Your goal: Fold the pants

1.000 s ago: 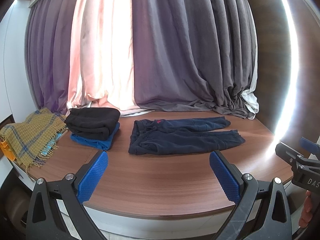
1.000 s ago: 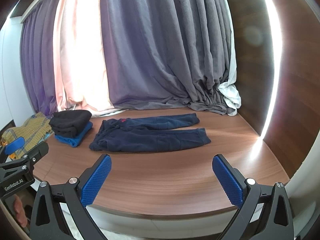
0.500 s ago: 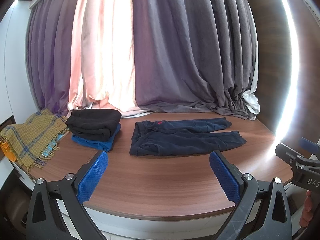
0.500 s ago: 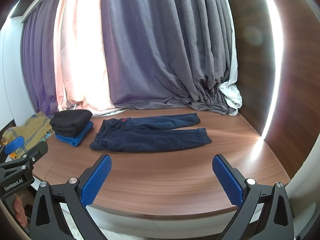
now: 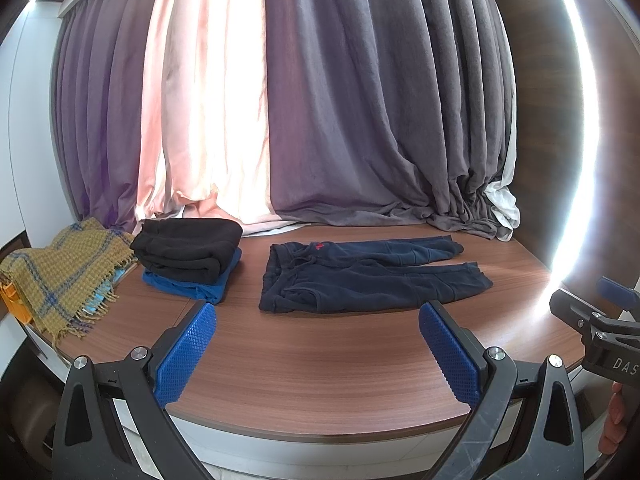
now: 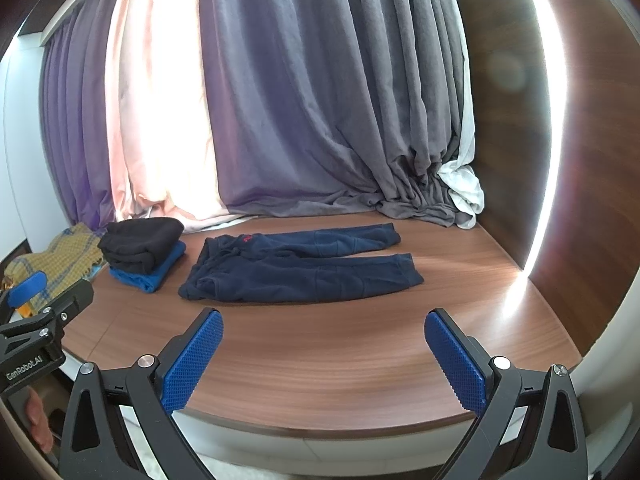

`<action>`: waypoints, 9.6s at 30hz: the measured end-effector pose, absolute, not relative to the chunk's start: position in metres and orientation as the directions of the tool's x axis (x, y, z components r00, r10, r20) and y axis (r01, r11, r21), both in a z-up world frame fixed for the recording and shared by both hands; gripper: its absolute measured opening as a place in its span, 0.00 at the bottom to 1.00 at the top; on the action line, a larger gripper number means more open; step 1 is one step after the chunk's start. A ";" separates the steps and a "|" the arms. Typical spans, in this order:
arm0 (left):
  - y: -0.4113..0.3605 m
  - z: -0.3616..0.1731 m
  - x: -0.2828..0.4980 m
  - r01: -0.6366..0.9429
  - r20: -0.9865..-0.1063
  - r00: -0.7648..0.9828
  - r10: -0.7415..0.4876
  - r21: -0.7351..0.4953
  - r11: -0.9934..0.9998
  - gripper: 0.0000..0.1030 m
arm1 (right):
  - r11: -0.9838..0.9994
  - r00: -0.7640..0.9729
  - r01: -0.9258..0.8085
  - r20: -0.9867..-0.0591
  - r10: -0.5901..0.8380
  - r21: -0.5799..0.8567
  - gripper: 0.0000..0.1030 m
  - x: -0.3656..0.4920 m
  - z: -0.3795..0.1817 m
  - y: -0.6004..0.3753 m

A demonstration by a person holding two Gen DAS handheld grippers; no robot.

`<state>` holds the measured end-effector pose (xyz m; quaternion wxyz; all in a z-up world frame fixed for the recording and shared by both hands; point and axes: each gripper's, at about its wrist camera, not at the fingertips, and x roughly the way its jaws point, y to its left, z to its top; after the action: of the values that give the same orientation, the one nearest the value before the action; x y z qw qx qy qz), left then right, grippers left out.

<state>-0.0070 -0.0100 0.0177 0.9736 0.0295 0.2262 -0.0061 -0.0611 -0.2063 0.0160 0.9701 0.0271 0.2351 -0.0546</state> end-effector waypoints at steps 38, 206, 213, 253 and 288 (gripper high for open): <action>0.038 -0.019 0.100 0.044 -0.540 0.842 0.005 0.078 0.996 1.00 | 0.989 0.826 0.145 -0.554 -0.102 0.035 0.99 0.034 -0.015 -0.188; -0.078 -0.190 0.239 0.205 -0.811 0.583 0.059 0.216 0.955 0.69 | 0.882 0.496 0.470 -0.838 -0.229 0.037 0.39 0.132 -0.115 -0.368; -0.079 -0.190 0.240 0.192 -0.813 0.579 0.060 0.207 0.959 0.70 | 0.882 0.479 0.466 -0.857 -0.189 0.066 0.39 0.144 -0.130 -0.367; 0.066 -0.137 0.219 0.098 -0.763 0.646 0.000 0.083 0.992 0.79 | 0.848 0.526 0.500 -0.839 -0.135 0.176 0.44 0.135 -0.104 -0.238; 0.102 -0.183 0.258 0.082 -0.843 0.512 -0.163 -0.142 0.987 0.59 | 0.782 0.500 0.591 -0.850 -0.165 0.196 0.43 0.166 -0.141 -0.204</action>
<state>0.2581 0.1019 -0.1825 0.8684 -0.0417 0.4890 -0.0706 0.1656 -0.2039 -0.1408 0.8322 0.2392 0.4456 -0.2272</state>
